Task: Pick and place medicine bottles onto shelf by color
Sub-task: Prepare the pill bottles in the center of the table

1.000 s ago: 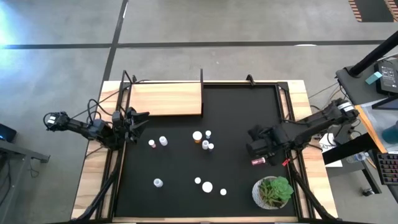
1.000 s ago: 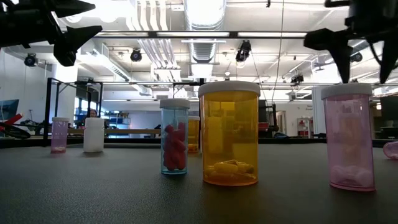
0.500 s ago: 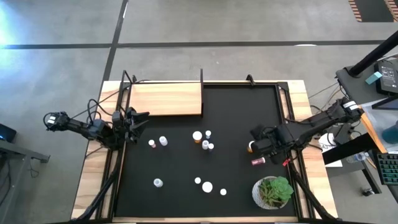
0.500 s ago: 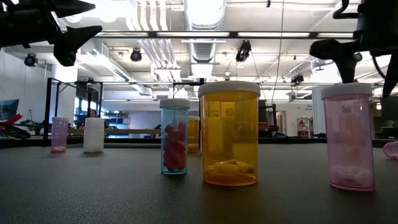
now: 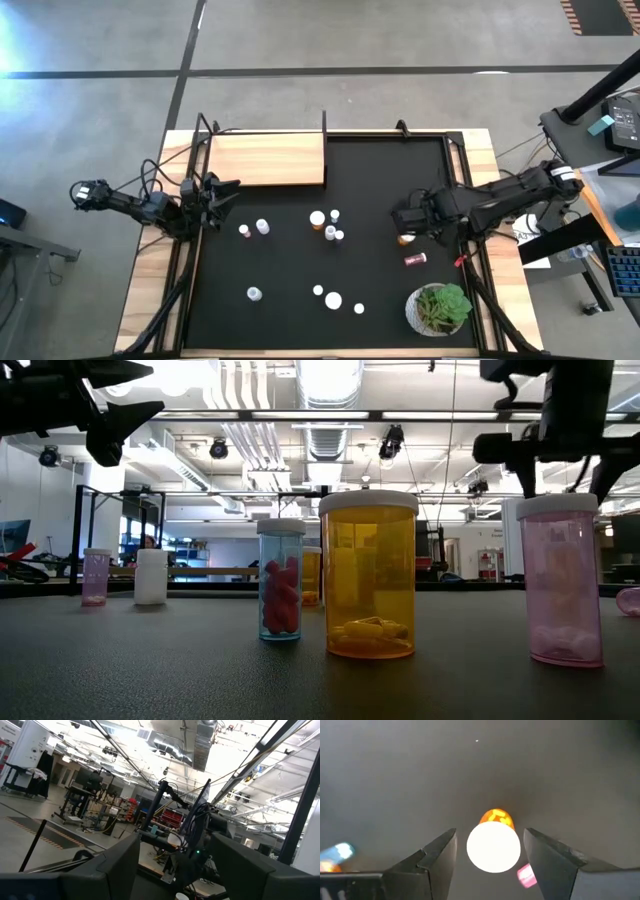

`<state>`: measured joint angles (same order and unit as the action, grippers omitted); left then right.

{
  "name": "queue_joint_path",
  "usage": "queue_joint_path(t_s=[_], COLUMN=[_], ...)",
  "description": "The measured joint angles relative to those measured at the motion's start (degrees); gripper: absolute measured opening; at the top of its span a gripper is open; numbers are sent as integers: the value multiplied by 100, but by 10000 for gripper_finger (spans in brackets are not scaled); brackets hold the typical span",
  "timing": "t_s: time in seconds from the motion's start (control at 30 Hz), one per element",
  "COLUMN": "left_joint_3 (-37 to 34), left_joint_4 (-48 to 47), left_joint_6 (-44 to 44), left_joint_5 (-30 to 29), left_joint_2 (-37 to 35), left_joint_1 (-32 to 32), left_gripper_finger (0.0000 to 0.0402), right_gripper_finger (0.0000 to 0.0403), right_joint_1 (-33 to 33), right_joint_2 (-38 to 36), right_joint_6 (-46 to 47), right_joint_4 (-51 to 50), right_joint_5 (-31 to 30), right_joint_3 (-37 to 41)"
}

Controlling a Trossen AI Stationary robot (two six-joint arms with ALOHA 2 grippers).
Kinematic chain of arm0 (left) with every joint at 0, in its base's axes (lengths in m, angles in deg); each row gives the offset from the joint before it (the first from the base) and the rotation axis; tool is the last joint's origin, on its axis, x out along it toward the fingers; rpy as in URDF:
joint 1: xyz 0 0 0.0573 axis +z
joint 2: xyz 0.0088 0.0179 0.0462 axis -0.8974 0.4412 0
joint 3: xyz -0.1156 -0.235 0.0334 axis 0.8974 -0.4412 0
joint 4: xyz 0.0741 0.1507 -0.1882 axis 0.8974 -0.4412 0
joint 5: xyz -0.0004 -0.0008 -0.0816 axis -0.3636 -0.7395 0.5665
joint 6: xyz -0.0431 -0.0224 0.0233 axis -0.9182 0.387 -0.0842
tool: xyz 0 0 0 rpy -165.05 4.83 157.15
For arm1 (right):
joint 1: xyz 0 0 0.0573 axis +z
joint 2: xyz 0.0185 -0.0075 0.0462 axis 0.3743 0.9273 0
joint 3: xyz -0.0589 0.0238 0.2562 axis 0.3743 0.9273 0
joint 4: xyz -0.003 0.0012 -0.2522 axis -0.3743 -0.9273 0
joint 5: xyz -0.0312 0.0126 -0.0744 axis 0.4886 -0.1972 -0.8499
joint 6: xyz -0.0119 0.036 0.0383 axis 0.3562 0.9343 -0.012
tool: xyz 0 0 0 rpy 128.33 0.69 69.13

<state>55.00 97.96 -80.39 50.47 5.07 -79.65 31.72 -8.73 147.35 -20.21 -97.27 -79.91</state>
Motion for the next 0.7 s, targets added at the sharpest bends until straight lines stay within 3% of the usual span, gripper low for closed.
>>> queue_joint_path(t_s=[0.23,0.4,0.7], left_joint_3=[0,0,0], left_joint_4=[0,0,0], left_joint_6=[-1,-2,0], left_joint_5=[-1,-2,-2], left_joint_2=[0,0,0], left_joint_1=[2,2,1], left_gripper_finger=[228,228,228], right_gripper_finger=[222,230,340], right_joint_1=[-218,-229,-228], right_joint_2=[391,587,617], right_joint_6=[-1008,-1206,-1310], right_joint_4=[239,288,324], right_joint_5=[241,290,298], right_joint_3=[0,-9,-7])
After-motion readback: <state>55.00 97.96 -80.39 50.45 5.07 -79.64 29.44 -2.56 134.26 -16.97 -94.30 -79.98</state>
